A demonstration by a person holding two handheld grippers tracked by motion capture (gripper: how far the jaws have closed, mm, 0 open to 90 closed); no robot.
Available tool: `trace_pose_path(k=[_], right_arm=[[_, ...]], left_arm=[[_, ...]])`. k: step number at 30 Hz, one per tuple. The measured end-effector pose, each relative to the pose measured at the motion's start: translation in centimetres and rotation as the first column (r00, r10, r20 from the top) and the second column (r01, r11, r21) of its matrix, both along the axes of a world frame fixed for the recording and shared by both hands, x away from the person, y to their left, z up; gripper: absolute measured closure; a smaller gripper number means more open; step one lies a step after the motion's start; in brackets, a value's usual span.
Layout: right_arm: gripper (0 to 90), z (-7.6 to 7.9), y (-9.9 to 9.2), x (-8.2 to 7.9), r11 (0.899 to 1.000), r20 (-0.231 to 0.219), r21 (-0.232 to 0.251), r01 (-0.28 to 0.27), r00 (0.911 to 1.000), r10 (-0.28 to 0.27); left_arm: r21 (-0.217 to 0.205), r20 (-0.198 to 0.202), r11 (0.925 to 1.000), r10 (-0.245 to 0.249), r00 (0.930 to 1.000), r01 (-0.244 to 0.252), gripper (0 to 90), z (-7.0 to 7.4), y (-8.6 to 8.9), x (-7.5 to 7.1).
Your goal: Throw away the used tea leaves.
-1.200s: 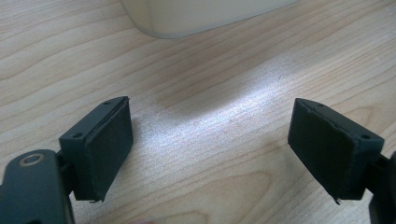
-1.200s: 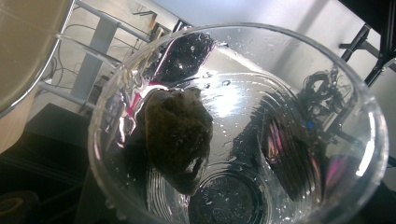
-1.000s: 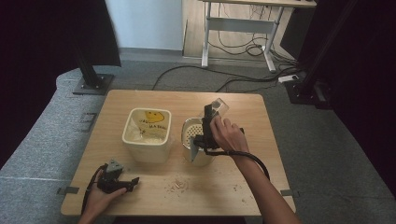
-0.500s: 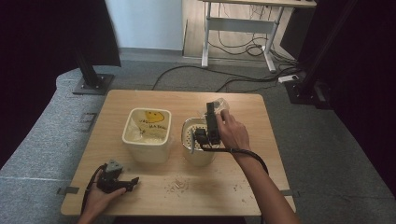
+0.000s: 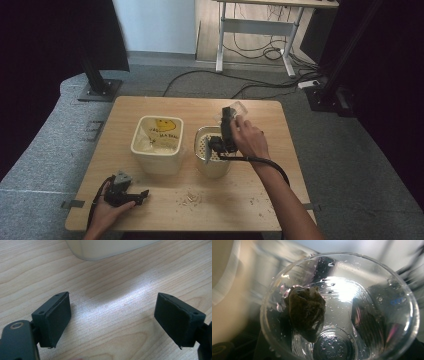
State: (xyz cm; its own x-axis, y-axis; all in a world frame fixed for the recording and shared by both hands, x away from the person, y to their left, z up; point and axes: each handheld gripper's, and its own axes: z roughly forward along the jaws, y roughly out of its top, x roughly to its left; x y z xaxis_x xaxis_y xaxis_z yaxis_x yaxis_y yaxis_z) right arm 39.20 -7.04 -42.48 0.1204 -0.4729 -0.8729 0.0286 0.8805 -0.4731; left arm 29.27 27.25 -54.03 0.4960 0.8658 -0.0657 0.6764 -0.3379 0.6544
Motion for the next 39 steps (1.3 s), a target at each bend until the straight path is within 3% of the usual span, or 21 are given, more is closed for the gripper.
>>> trace_pose_path(k=[1,5,7,8,10,12,14,18,20,22,24,27,29,30,32,33,34,35,37,38,39], right_arm=[[42.7,-0.5,0.2,0.0,0.996,0.029,-0.087,0.004,0.9996,-0.002],[42.7,-0.7,0.8,0.3,0.973,0.133,-0.23,0.027,0.9912,0.004],[43.4,-1.3,1.1,0.1,0.949,0.135,-0.316,0.002,0.9899,0.043],[43.6,-1.3,1.1,0.1,0.945,0.139,-0.327,0.004,0.9893,0.044],[43.6,-0.9,1.2,0.5,0.962,0.15,-0.27,0.031,0.9887,0.01],[43.8,-1.4,1.2,0.2,0.95,0.139,-0.312,0.01,0.9897,0.035],[43.7,-1.1,1.1,0.4,0.965,0.156,-0.26,0.033,0.9877,0.008],[44.7,-1.3,1.5,-0.1,0.97,0.129,-0.242,0.001,0.9912,0.031],[44.6,-0.9,1.3,0.3,0.988,0.086,-0.151,0.02,0.9963,-0.007],[44.6,-0.2,1.2,0.3,1.0,-0.024,-0.009,0.03,0.9993,-0.03],[44.6,0.6,1.1,0.2,0.976,-0.143,0.214,0.047,0.9896,-0.017],[44.5,1.4,0.6,0.2,0.91,-0.249,0.404,0.089,0.9683,0.016],[44.4,1.8,0.1,0.2,0.851,-0.308,0.513,0.112,0.9494,0.061],[44.4,2.0,-0.1,0.2,0.82,-0.331,0.56,0.123,0.9398,0.085],[44.3,2.5,-0.6,0.2,0.737,-0.384,0.657,0.158,0.9118,0.147],[44.3,2.7,-0.9,0.2,0.689,-0.399,0.704,0.174,0.8988,0.181],[44.3,3.1,-1.2,0.1,0.613,-0.416,0.764,0.203,0.8807,0.227],[44.3,3.2,-1.4,0.1,0.58,-0.421,0.786,0.214,0.8723,0.249],[44.3,4.0,-2.2,0.0,0.397,-0.432,0.874,0.279,0.8216,0.372],[44.2,4.2,-2.5,0.0,0.342,-0.43,0.89,0.302,0.8058,0.407],[44.1,4.4,-2.8,0.0,0.268,-0.423,0.904,0.333,0.7811,0.459]], left_arm=[[0.0,0.0,1.0,0.0,1.0,0.0,13.8,0.0,0.0,0.0],[-0.004,0.001,1.0,-0.002,1.0,0.002,13.9,0.0,0.1,-0.1],[-0.004,-0.001,1.0,0.0,1.0,0.0,13.9,0.0,0.1,0.0],[-0.003,-0.001,1.0,-0.002,1.0,0.002,13.9,0.0,0.1,0.0],[-0.002,0.0,1.0,-0.003,1.0,0.003,13.9,0.0,0.1,-0.1],[-0.004,-0.001,1.0,-0.003,1.0,0.003,13.9,0.0,0.1,0.0],[-0.002,0.001,1.0,-0.003,1.0,0.003,13.9,0.0,0.1,0.0],[0.005,-0.001,1.0,-0.004,1.0,0.004,13.6,0.0,-0.1,0.0],[0.003,0.001,1.0,-0.008,1.0,0.008,13.6,0.0,-0.1,-0.1],[-0.004,-0.003,1.0,-0.008,1.0,0.008,13.7,0.0,0.0,-0.1],[-0.005,-0.002,1.0,-0.007,1.0,0.007,13.8,0.0,0.1,0.0],[-0.001,0.003,1.0,-0.006,1.0,0.006,13.8,0.0,0.0,-0.1],[0.001,0.003,1.0,-0.005,1.0,0.005,13.8,0.0,0.0,-0.1],[0.0,0.003,1.0,-0.004,1.0,0.004,13.7,0.0,0.0,-0.1],[0.001,0.004,1.0,-0.002,1.0,0.002,13.7,0.0,-0.1,-0.1],[0.003,0.006,1.0,-0.002,1.0,0.002,13.7,-0.1,-0.1,-0.1],[0.004,0.007,1.0,-0.001,1.0,0.001,13.6,-0.1,-0.1,-0.1],[0.004,0.007,1.0,-0.002,1.0,0.001,13.6,-0.1,-0.1,-0.1],[0.005,0.007,1.0,-0.002,1.0,0.001,13.6,-0.1,-0.1,-0.1],[0.005,0.008,1.0,-0.002,1.0,0.002,13.6,-0.1,-0.1,-0.1],[0.005,0.008,1.0,-0.002,1.0,0.002,13.6,-0.1,-0.1,-0.1]])
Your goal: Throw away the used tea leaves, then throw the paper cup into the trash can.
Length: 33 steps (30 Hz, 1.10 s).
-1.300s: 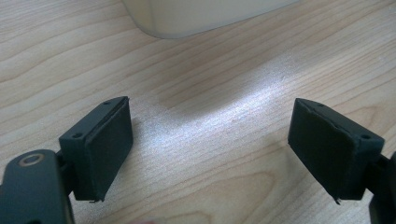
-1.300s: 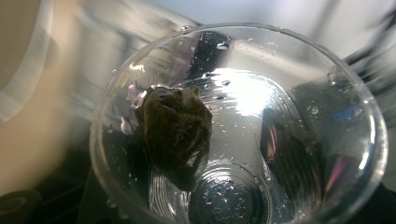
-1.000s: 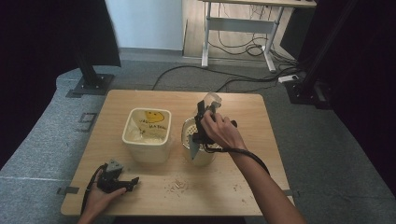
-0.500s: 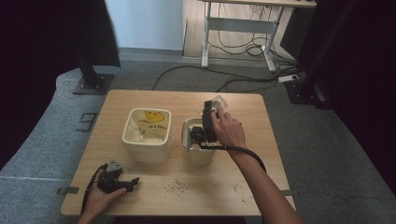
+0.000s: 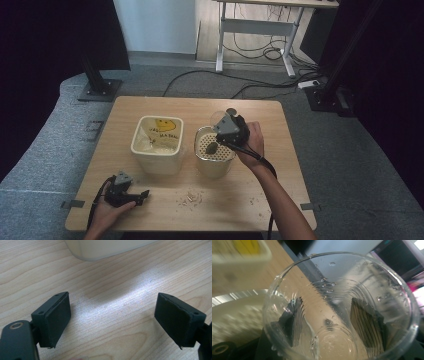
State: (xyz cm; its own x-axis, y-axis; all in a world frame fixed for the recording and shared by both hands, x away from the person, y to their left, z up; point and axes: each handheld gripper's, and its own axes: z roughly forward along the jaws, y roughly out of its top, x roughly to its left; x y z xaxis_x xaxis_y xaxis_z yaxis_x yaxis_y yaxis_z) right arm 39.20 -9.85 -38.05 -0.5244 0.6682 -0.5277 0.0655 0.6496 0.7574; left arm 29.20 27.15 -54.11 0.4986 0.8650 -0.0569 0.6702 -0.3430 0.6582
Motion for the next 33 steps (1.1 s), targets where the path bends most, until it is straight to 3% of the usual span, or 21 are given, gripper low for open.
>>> trace_pose_path(k=[2,4,10,13,15,18,20,22,25,28,33], right_arm=[[44.1,0.2,-0.5,0.1,0.991,-0.055,0.131,-0.022,0.998,0.029],[44.1,0.3,-0.9,0.2,0.977,-0.097,0.211,-0.028,0.9941,0.049],[43.8,0.8,-1.3,0.5,0.937,-0.14,0.347,-0.036,0.986,0.09],[43.8,1.4,-1.1,0.6,0.907,-0.152,0.418,-0.042,0.9817,0.115],[43.8,1.9,-0.7,0.7,0.896,-0.157,0.442,-0.051,0.9786,0.133],[43.6,2.6,0.4,0.8,0.888,-0.156,0.453,-0.076,0.9741,0.163],[43.4,3.1,1.5,0.8,0.875,-0.161,0.475,-0.1,0.9669,0.198],[43.3,3.5,2.6,0.9,0.868,-0.164,0.482,-0.119,0.961,0.223],[43.3,3.7,4.9,1.1,0.866,-0.172,0.479,-0.143,0.9522,0.252],[42.9,3.6,7.3,1.7,0.861,-0.198,0.483,-0.161,0.9374,0.286],[36.7,2.6,12.1,3.5,0.875,-0.255,0.446,-0.189,0.9099,0.327]], left_arm=[[0.0,0.002,1.0,0.0,1.0,0.0,13.6,0.0,0.0,0.0],[0.001,0.003,1.0,-0.001,1.0,0.001,13.7,0.0,0.0,-0.1],[-0.001,0.003,1.0,0.002,1.0,-0.002,13.4,0.0,0.0,0.1],[-0.002,0.004,1.0,0.002,1.0,-0.002,13.3,0.0,0.0,0.1],[-0.002,0.004,1.0,0.001,1.0,-0.001,13.4,0.0,0.0,0.0],[-0.001,0.004,1.0,0.002,1.0,-0.002,13.3,0.0,0.0,0.0],[-0.001,0.002,1.0,0.001,1.0,-0.001,13.2,0.0,0.0,0.0],[-0.001,0.003,1.0,-0.001,1.0,0.001,13.1,0.0,0.0,0.0],[-0.006,0.004,1.0,-0.004,1.0,0.004,13.2,-0.1,0.1,0.0],[-0.008,0.003,0.9999,-0.006,1.0,0.006,13.2,0.0,0.1,0.0],[-0.011,0.005,0.9999,-0.008,1.0,0.008,13.1,-0.1,0.1,0.0]])
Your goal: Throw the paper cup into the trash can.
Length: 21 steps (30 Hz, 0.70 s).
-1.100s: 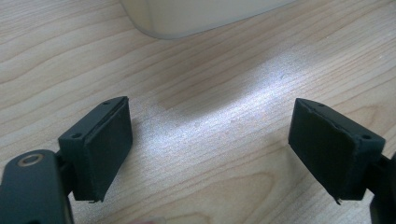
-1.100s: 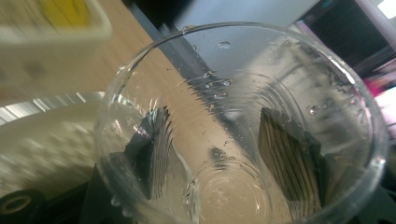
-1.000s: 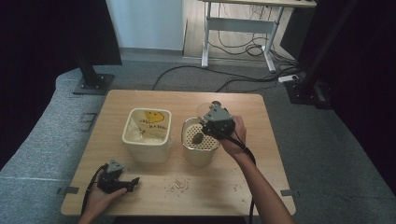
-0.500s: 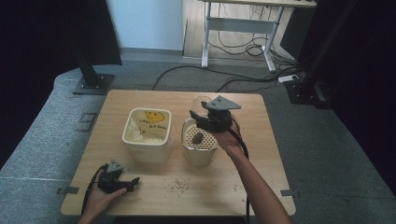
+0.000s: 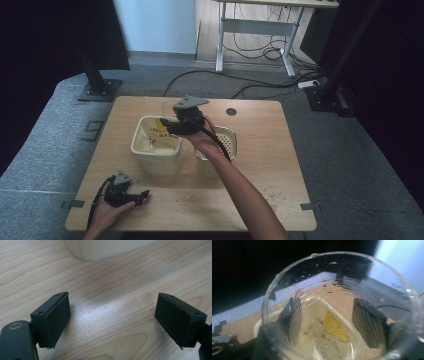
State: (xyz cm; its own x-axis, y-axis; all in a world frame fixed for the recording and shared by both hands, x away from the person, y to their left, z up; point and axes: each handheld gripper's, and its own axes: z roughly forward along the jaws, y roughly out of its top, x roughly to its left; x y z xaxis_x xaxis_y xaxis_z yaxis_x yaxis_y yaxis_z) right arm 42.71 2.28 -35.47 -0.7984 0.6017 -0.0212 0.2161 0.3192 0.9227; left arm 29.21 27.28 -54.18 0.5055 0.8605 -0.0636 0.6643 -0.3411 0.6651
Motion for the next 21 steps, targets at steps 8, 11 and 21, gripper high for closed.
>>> trace_pose_path(k=[8,11,21], right_arm=[[14.7,-1.6,4.4,1.6,0.994,-0.113,-0.109,-0.016,0.9936,0.003],[13.8,-1.3,3.6,1.3,0.996,-0.107,-0.091,-0.003,0.9943,-0.007],[19.6,0.0,-3.9,-2.0,0.999,-0.027,0.009,0.05,0.9984,-0.05]], left_arm=[[0.003,0.006,1.0,-0.006,1.0,0.006,13.2,-0.1,0.1,-0.1],[0.003,0.007,1.0,-0.006,1.0,0.006,13.3,-0.1,0.1,0.0],[0.023,0.018,0.9997,-0.004,0.9998,0.003,13.0,-0.1,-0.2,-0.1]])
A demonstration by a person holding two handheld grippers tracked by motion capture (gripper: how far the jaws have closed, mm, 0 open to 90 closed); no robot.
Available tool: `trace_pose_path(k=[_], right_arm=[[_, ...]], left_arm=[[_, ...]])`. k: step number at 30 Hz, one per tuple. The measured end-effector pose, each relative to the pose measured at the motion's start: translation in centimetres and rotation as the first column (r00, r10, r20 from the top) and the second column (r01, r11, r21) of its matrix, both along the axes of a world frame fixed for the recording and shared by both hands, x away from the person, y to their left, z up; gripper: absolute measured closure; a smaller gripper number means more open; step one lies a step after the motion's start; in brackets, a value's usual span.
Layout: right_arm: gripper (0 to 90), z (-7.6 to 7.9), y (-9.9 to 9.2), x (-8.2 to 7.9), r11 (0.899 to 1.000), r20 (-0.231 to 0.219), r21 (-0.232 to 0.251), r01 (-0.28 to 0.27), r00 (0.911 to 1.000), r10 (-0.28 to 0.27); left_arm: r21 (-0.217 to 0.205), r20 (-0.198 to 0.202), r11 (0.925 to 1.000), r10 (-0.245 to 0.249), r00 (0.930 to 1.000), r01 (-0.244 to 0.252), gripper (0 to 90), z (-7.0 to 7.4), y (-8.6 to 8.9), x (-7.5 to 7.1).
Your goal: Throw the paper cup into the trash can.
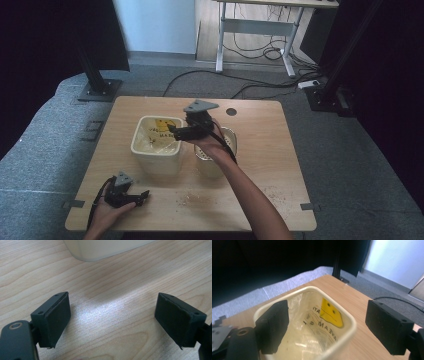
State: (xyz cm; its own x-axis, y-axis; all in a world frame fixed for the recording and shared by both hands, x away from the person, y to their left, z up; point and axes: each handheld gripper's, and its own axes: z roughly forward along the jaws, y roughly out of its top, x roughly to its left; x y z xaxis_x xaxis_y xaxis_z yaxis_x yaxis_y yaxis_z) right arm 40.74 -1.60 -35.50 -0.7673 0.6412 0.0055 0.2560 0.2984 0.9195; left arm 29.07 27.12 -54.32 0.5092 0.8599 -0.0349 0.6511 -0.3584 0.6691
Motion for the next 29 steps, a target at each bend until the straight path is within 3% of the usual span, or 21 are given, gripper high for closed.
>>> trace_pose_path(k=[7,15,20,25,29], right_arm=[[21.5,-1.8,-7.6,-3.8,0.995,0.019,0.099,0.028,0.9994,-0.03],[23.6,-7.1,-15.7,-9.1,0.985,0.055,0.117,0.123,0.99,-0.13],[24.2,-10.8,-18.3,-10.7,0.979,0.022,0.108,0.172,0.9843,-0.175],[24.5,-14.1,-19.4,-10.6,0.974,-0.033,0.056,0.22,0.9754,-0.218],[24.6,-15.4,-19.5,-10.1,0.971,-0.063,0.037,0.237,0.97,-0.235]], left_arm=[[0.024,0.008,0.9997,0.0,1.0,-0.001,12.8,-0.1,-0.2,0.1],[0.026,0.008,0.9996,0.006,0.9999,-0.006,11.5,-0.1,-0.4,0.4],[0.024,0.013,0.9997,0.009,0.9999,-0.009,11.1,-0.2,-0.4,0.6],[0.022,0.018,0.9997,0.007,0.9998,-0.007,10.5,-0.2,-0.4,0.7],[0.021,0.023,0.9998,0.003,0.9997,-0.004,9.2,-0.3,-0.4,0.9]])
